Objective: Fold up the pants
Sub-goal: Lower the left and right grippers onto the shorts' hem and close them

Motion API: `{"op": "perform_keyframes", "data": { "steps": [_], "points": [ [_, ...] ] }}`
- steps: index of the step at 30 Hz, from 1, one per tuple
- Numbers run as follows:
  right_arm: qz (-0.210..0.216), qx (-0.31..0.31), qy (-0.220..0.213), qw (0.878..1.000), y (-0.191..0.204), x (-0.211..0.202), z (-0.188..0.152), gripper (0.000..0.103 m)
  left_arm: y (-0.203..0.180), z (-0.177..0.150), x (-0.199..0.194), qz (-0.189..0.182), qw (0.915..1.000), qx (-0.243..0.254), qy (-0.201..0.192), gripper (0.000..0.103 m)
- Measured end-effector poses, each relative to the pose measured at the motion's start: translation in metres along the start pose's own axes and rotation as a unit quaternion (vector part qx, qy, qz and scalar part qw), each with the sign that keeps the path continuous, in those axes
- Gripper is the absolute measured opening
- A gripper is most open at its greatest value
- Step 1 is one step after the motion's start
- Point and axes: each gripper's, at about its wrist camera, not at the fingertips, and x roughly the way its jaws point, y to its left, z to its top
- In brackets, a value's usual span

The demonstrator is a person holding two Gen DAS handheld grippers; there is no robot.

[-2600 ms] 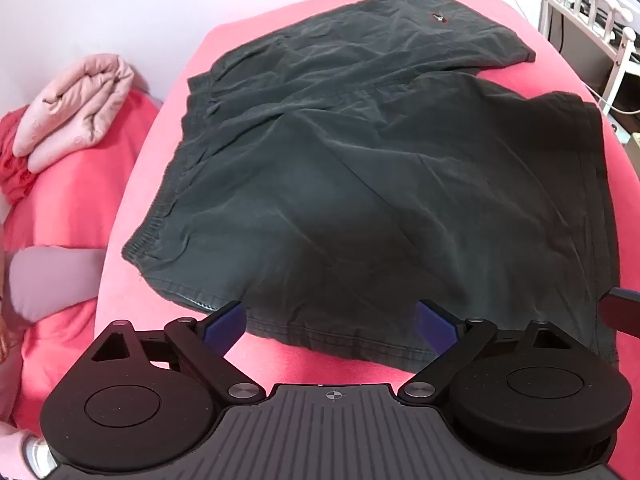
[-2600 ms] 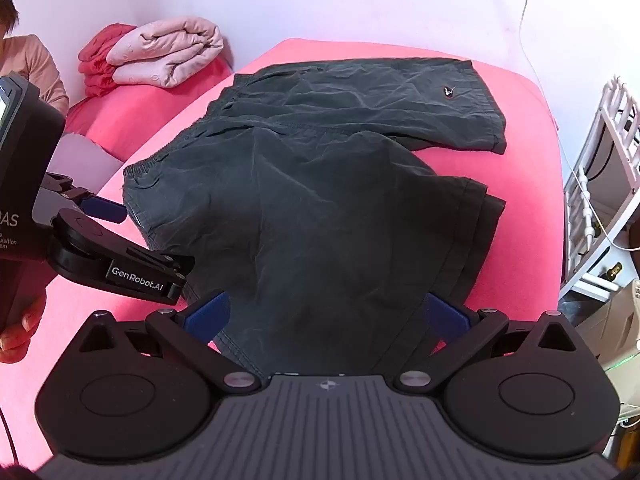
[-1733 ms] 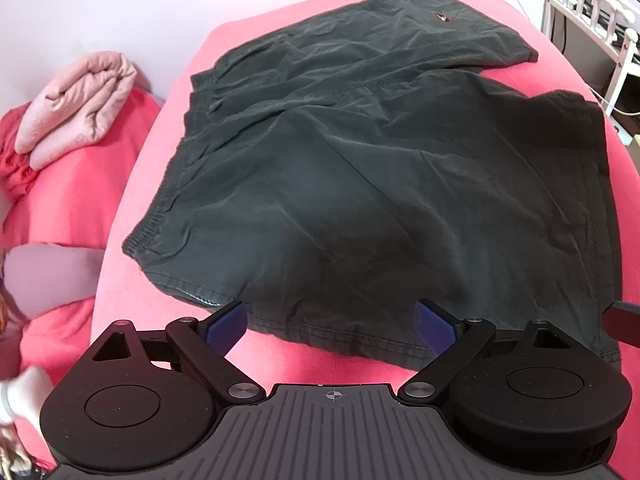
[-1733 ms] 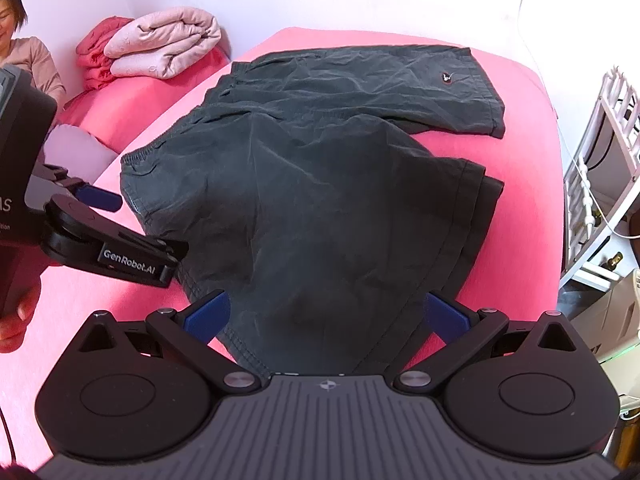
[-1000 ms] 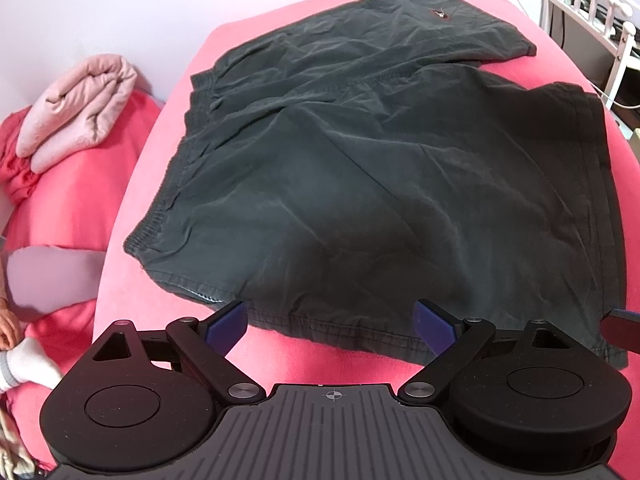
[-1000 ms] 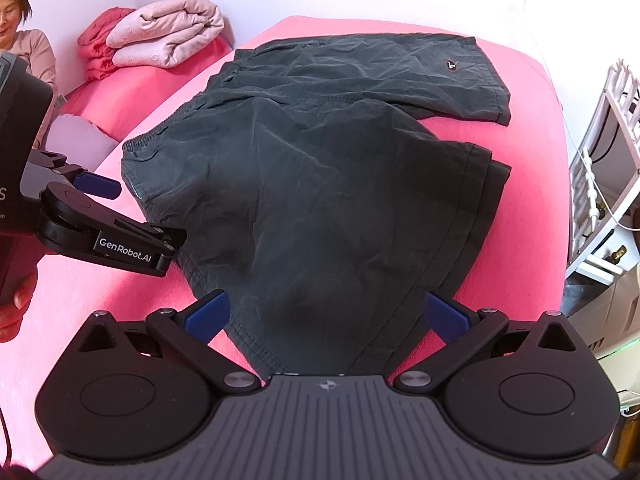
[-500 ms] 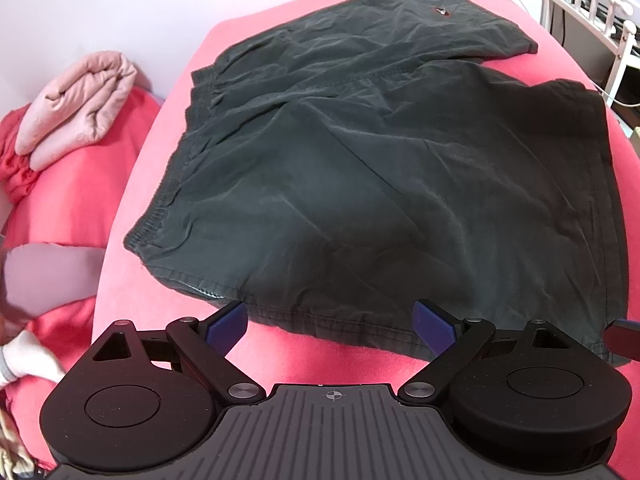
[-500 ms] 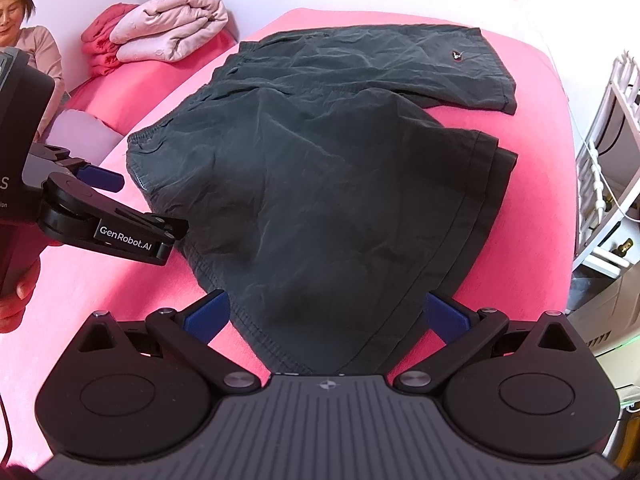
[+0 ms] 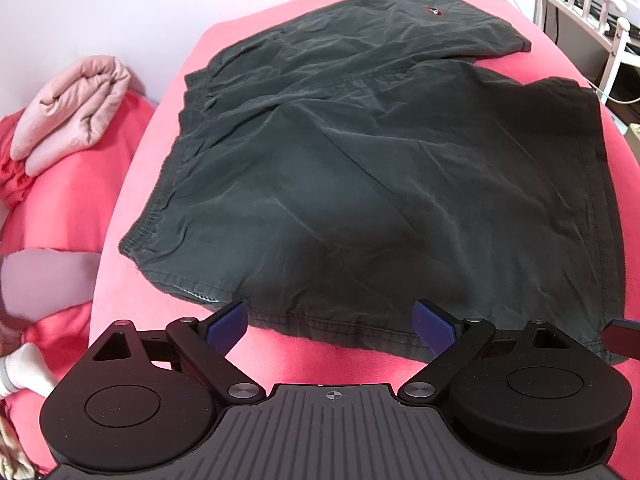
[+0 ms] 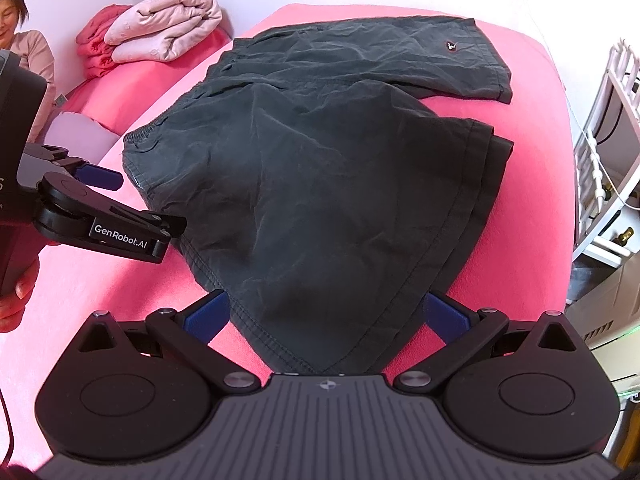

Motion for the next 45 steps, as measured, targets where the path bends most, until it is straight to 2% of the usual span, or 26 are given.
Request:
{"op": "perform_keyframes", "data": {
  "steps": [19, 26, 39, 45],
  "points": [
    [0.0, -0.003, 0.01, 1.0, -0.003, 0.006, -0.005, 0.103, 0.002, -0.005, 0.008, -0.006, 0.9999, -0.006, 0.009, 0.103],
    [0.007, -0.023, 0.008, 1.0, -0.004, 0.003, -0.011, 0.103, 0.008, -0.008, 0.014, -0.009, 0.9998, -0.012, 0.012, 0.103],
    [0.023, -0.039, 0.029, 0.999, -0.022, 0.0, -0.04, 0.1, 0.07, -0.019, 0.038, 0.009, 0.9958, -0.082, 0.04, 0.103],
    [0.045, -0.018, 0.047, 0.998, -0.034, 0.006, -0.045, 0.092, 0.099, -0.02, 0.054, 0.007, 0.9914, -0.117, 0.059, 0.103]
  ]
}}
